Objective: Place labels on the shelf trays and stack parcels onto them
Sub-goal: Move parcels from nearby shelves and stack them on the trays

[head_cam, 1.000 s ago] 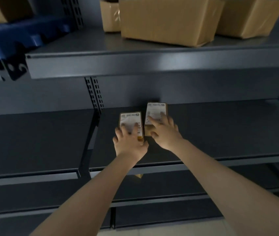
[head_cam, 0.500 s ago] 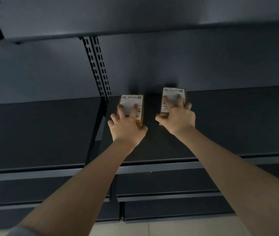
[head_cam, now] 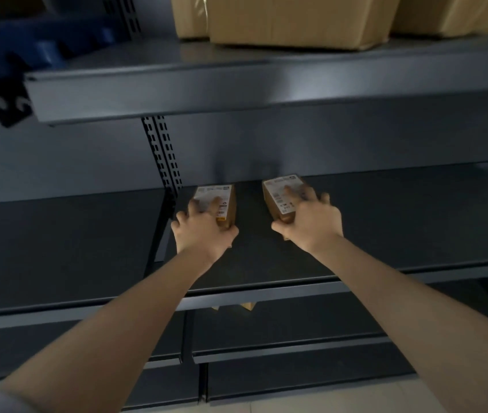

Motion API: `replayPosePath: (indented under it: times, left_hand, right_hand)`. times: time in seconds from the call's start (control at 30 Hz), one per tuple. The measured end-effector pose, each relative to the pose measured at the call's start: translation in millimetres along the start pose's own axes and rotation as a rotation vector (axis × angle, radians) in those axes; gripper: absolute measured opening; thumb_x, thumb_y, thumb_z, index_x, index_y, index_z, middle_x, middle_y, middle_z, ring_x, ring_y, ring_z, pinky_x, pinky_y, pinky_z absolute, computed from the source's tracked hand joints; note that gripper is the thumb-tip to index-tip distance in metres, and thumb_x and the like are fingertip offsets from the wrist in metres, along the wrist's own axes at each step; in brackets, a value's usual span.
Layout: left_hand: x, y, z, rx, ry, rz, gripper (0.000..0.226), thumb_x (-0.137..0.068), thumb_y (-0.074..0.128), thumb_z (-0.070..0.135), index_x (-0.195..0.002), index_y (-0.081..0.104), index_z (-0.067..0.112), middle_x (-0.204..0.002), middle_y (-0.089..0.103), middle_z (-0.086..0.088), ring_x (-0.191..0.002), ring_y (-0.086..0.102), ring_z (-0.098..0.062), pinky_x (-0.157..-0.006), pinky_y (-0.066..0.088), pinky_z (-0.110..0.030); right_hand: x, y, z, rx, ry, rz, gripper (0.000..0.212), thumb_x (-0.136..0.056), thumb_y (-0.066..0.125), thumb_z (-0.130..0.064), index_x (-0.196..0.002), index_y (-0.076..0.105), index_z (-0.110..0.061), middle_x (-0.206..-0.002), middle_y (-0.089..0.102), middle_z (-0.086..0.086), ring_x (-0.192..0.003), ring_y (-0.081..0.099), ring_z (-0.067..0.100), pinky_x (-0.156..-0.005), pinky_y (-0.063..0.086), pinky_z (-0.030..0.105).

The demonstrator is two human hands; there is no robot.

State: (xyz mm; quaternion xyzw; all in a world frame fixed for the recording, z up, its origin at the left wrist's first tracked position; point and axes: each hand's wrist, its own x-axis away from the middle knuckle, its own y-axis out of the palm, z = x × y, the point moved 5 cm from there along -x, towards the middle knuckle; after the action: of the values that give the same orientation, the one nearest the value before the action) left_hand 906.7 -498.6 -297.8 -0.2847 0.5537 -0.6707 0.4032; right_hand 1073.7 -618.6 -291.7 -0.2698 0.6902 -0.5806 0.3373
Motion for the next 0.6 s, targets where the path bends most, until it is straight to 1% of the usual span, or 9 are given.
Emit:
replayPosePath:
  times: [0.07, 0.13, 0.2, 0.37, 0.47, 0.6]
  left_hand:
    - [13.2, -9.8, 10.4, -0.004, 0.008, -0.003, 0.073, -0.082, 0.053, 0.059, -0.146, 0.027, 0.035, -0.147, 0.03, -0.013, -0.125, 0.035, -0.04, -0.104, 0.03, -0.047]
    - [29.7, -22.2, 21.9, -0.012, 0.01, -0.005, 0.073, -0.082, 0.053, 0.059, -0.146, 0.028, 0.034, -0.146, 0.032, -0.013, -0.125, 0.036, -0.04, -0.103, 0.03, -0.047]
    - [51.1, -36.1, 33.6, -0.021, 0.022, 0.01, 0.073, -0.081, 0.053, 0.059, -0.145, 0.029, 0.033, -0.145, 0.034, -0.013, -0.125, 0.036, -0.039, -0.102, 0.031, -0.046]
    - [115.0, -82.4, 62.7, -0.027, 0.063, 0.069, 0.072, -0.081, 0.054, 0.058, -0.144, 0.031, 0.032, -0.144, 0.035, -0.013, -0.126, 0.036, -0.039, -0.103, 0.03, -0.047]
    - [162.4, -110.4, 82.5, 0.037, 0.081, 0.084, 0.072, -0.081, 0.054, 0.057, -0.144, 0.031, 0.032, -0.146, 0.034, -0.012, -0.126, 0.035, -0.039, -0.104, 0.03, -0.047]
    - [232.3, -147.9, 118.1, 0.129, 0.138, 0.129, 0.07, -0.08, 0.054, 0.056, -0.143, 0.034, 0.031, -0.146, 0.034, -0.01, -0.125, 0.037, -0.038, -0.104, 0.031, -0.046]
  right_hand:
    - [11.1, -17.5, 2.5, -0.002, 0.015, 0.007, 0.08, -0.078, 0.052, -0.064, -0.144, 0.032, -0.023, -0.14, 0.037, 0.006, -0.119, 0.039, 0.033, -0.078, 0.042, 0.035]
    - [26.4, -36.7, 4.1, -0.017, 0.028, 0.02, 0.077, -0.078, 0.053, -0.063, -0.139, 0.04, -0.019, -0.136, 0.039, 0.007, -0.116, 0.04, 0.032, -0.076, 0.04, 0.035]
    - [46.8, -56.7, 9.0, -0.039, 0.026, 0.049, 0.075, -0.077, 0.053, -0.061, -0.137, 0.044, -0.017, -0.134, 0.041, 0.007, -0.114, 0.041, 0.032, -0.074, 0.038, 0.034]
    - [116.2, -113.0, 47.5, -0.098, 0.068, 0.106, 0.073, -0.079, 0.053, -0.06, -0.141, 0.037, -0.024, -0.138, 0.039, 0.007, -0.114, 0.041, 0.032, -0.076, 0.04, 0.035]
    - [163.0, -149.7, 74.3, -0.107, 0.096, 0.127, 0.073, -0.079, 0.052, -0.06, -0.142, 0.034, -0.027, -0.143, 0.035, 0.005, -0.115, 0.04, 0.031, -0.075, 0.04, 0.035]
    - [221.9, -207.3, 96.0, -0.105, 0.076, 0.192, 0.075, -0.08, 0.048, -0.062, -0.145, 0.03, -0.029, -0.148, 0.03, 0.004, -0.117, 0.04, 0.029, -0.078, 0.045, 0.037]
